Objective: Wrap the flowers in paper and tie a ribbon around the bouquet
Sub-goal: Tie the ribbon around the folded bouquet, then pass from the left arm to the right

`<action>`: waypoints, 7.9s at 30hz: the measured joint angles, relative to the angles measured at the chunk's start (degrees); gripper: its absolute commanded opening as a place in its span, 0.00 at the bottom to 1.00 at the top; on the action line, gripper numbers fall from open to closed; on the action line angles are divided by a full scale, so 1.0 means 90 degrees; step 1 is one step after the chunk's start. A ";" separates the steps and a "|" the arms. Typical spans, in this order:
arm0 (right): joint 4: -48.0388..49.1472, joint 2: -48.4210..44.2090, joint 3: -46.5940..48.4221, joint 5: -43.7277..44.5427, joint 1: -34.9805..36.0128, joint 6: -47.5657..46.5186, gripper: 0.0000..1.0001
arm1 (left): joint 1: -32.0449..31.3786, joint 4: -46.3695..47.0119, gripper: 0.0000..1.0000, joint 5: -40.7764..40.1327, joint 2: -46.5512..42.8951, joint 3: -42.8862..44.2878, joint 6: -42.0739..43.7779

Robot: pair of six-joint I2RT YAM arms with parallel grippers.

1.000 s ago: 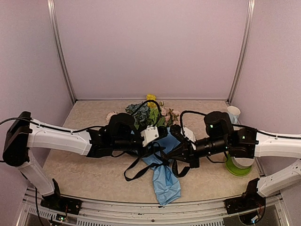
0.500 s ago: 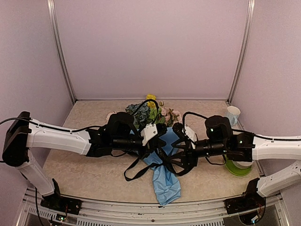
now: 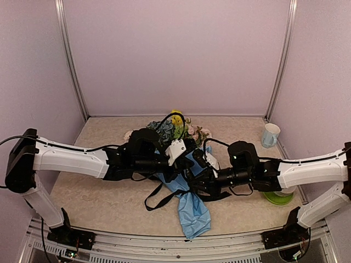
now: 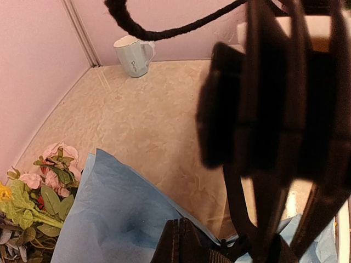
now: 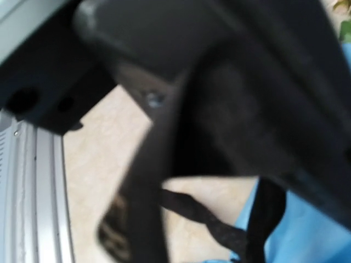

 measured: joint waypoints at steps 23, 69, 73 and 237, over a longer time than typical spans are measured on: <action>-0.0656 -0.0916 0.0206 0.0503 -0.0160 -0.0097 0.00 | 0.0221 -0.2633 0.74 -0.1785 -0.0503 -0.1872 -0.4879; -0.3201 -0.2484 -0.1797 0.0627 -0.4767 0.2101 0.00 | 0.3242 -0.1224 0.00 -0.2300 -0.4595 -0.5122 -0.6681; -0.3079 -0.2555 -0.1868 0.0153 -0.5178 0.2130 0.00 | 0.3356 -0.1256 0.00 -0.2261 -0.5129 -0.5268 -0.6868; 0.0748 0.2606 0.2108 -0.0563 0.0163 -0.0442 0.00 | -0.1256 0.0602 0.95 -0.4056 -0.3138 -0.3995 -0.2715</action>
